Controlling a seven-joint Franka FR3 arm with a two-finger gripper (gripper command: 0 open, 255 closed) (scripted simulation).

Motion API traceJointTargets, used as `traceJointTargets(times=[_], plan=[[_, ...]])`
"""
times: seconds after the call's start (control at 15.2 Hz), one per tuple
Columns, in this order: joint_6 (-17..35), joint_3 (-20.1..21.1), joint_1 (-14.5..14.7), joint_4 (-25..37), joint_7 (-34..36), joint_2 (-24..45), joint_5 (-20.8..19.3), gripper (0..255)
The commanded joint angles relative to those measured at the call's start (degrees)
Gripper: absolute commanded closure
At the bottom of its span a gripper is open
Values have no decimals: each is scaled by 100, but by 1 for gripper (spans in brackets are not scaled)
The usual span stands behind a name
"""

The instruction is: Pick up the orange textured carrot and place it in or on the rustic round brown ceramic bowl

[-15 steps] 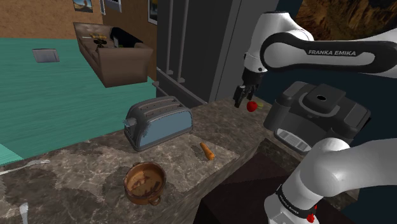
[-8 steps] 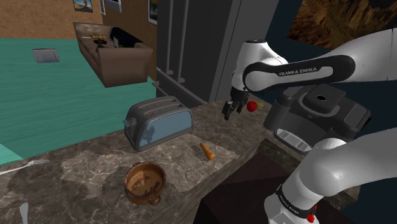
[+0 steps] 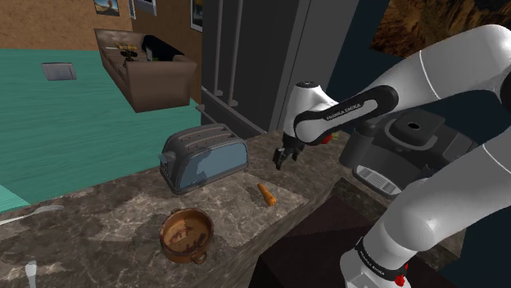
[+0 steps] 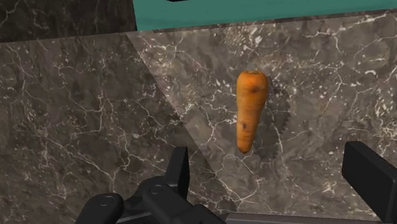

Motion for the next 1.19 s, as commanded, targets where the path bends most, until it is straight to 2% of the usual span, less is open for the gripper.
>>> traceJointTargets(times=[0.0,0.46,0.86,1.12], plan=[[431,22,-49,-10,147,433,-85,0],[1699,-24,-176,376,795,2184,-635,0],[2503,-309,-30,1029,1341,3708,-1091,0],[2732,-429,48,1141,1434,4047,-1192,0]])
